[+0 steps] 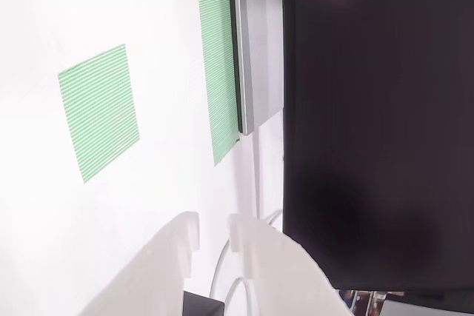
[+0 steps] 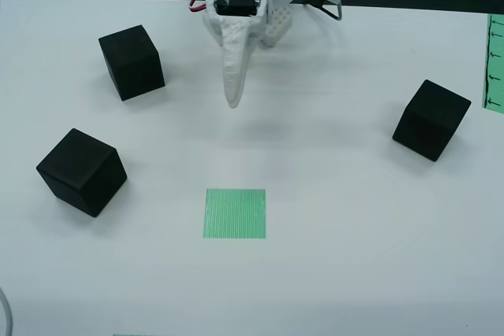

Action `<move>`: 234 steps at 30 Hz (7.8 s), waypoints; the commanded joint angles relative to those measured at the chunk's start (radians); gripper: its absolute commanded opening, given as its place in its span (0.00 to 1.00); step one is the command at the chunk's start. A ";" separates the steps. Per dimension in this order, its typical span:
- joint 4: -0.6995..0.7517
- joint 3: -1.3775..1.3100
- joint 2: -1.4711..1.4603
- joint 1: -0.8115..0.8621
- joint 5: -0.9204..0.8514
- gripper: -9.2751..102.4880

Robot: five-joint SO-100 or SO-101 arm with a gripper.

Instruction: Stack 3 Blocks on the chosen place.

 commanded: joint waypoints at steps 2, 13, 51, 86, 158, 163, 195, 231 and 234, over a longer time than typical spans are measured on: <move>-0.089 0.008 -0.087 0.018 -0.028 0.08; -0.037 -0.453 -0.411 0.123 -0.132 0.08; 0.785 -1.075 -1.253 0.994 -1.462 0.20; 0.626 -0.971 -1.482 1.080 -1.694 0.45; 0.787 -1.812 -2.062 -0.006 -0.216 0.26; 0.787 -1.805 -2.080 -0.032 -0.187 0.26; 0.787 -1.847 -2.117 -0.043 -0.190 0.41; 0.788 -1.893 -2.094 0.548 -0.252 0.41; 0.788 -1.905 -2.098 0.517 -0.232 0.41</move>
